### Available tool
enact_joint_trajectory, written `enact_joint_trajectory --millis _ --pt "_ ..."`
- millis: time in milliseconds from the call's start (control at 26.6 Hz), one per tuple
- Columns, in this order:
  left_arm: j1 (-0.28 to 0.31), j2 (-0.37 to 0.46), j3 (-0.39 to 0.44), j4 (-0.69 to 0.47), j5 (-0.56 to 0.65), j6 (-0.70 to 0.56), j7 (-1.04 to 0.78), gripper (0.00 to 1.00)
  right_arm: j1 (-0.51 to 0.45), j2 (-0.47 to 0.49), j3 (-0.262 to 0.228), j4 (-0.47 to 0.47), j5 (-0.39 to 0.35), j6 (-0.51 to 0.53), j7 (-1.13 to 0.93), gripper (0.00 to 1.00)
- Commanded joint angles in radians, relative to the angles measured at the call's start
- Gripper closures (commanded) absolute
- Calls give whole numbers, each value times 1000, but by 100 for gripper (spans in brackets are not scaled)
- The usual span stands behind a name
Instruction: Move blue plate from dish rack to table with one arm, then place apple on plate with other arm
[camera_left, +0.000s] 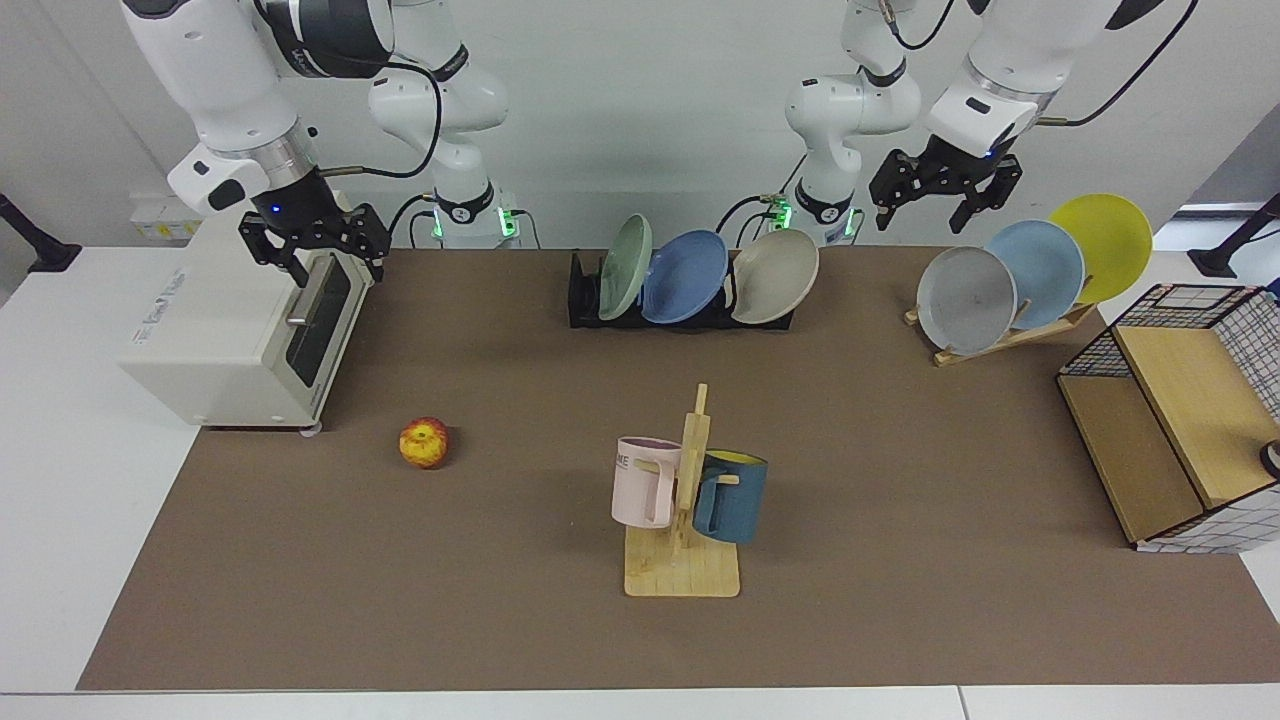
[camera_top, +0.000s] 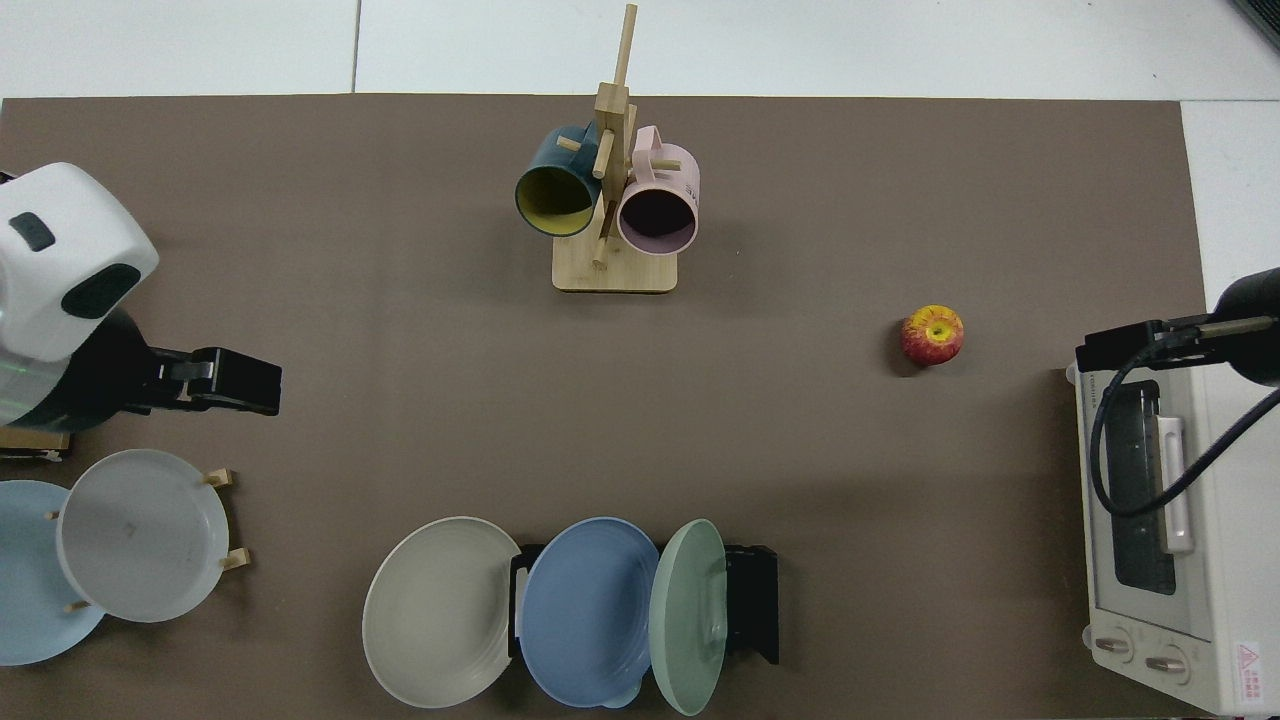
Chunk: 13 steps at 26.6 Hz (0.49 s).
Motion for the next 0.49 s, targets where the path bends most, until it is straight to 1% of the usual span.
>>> enact_joint_trajectory --millis 0,452 --pt "3 -5 -2 10 16 -21 2 0 0 -10 -1 -6 21 7 3 0" --pt "3 -8 -4 5 13 -28 -5 0 0 -10 -1 -6 19 7 4 0"
